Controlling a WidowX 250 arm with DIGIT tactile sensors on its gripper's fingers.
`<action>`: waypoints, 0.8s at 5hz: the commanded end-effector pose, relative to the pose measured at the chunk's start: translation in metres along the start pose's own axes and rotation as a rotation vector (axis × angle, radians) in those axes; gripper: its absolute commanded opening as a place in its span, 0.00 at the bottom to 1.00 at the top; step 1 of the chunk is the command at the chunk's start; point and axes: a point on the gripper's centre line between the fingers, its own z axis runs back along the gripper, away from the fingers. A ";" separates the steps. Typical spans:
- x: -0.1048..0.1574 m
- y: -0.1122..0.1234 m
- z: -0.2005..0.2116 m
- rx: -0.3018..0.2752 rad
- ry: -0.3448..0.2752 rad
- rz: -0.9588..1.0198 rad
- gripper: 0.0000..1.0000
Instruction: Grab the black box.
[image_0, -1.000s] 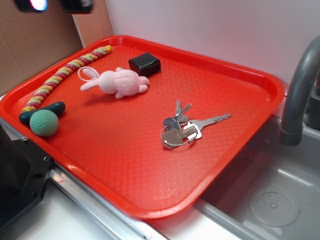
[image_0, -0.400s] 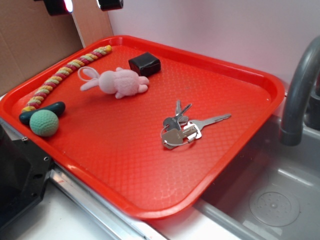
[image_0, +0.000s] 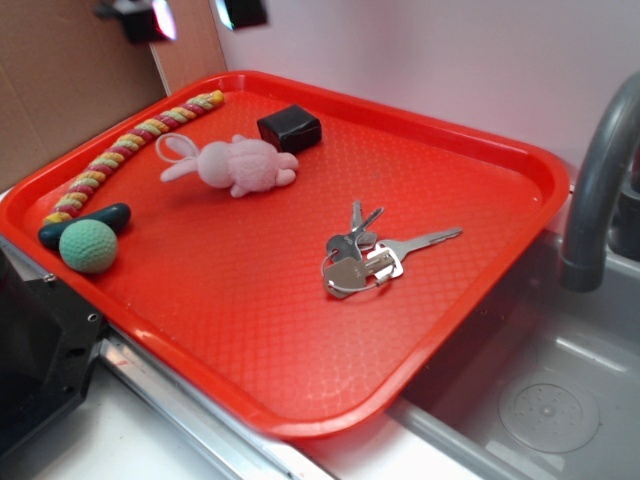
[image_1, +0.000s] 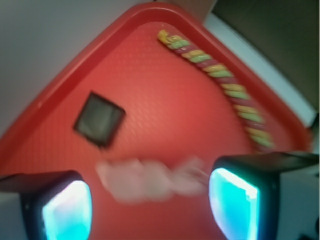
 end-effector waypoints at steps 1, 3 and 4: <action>0.020 -0.024 -0.029 -0.083 -0.069 0.178 1.00; 0.038 -0.041 -0.089 0.022 0.000 0.176 1.00; 0.042 -0.040 -0.110 0.045 0.058 0.184 1.00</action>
